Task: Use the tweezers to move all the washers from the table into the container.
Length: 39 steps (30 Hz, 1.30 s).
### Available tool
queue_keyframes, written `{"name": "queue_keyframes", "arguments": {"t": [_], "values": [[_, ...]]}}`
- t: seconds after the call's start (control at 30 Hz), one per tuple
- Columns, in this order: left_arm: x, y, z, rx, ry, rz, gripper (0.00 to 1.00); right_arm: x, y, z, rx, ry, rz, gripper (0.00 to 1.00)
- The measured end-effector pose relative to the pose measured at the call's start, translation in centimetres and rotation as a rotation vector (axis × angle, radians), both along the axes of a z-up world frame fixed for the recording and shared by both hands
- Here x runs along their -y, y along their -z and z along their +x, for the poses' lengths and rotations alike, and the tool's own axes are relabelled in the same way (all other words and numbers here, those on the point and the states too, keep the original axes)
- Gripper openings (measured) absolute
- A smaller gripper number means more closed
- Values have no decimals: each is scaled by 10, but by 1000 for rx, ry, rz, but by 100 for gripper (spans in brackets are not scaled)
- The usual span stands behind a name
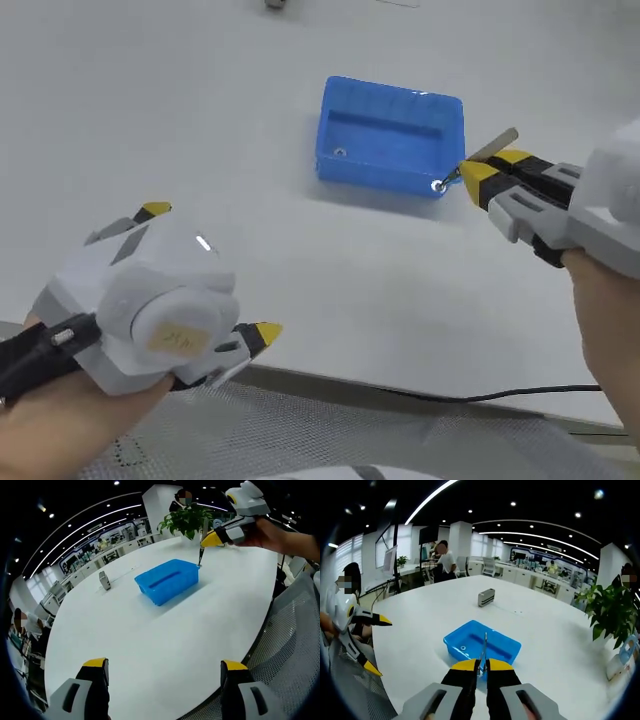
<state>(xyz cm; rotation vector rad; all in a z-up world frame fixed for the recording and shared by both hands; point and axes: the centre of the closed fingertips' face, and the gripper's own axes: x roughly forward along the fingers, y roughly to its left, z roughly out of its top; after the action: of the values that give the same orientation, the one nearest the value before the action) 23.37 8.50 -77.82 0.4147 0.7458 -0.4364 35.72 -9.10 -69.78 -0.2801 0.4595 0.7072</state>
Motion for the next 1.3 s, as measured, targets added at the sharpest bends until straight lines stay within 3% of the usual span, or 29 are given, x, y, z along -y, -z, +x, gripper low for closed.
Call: {"name": "queue_keyframes", "arguments": {"t": [0.2, 0.43, 0.6, 0.83, 0.97, 1.3], "values": [[1, 0, 0, -1, 6, -5, 94, -7, -5, 9, 17, -7, 11, 2], [3, 2, -2, -9, 20, -4, 93, -16, 0, 31, 20, -19, 13, 2], [3, 2, -3, -13, 23, -1, 92, -18, 16, 42, -2, -37, -29, 3], [2, 2, -3, -12, 16, 2, 92, -21, 41, 44, -54, -87, -78, 3], [1, 3, -3, -19, 13, 3, 91, -24, 51, 44, -89, -111, -89, 3], [4, 9, -7, -47, 39, 24, 89, -22, 68, 49, -118, -122, -129, 3]]}}
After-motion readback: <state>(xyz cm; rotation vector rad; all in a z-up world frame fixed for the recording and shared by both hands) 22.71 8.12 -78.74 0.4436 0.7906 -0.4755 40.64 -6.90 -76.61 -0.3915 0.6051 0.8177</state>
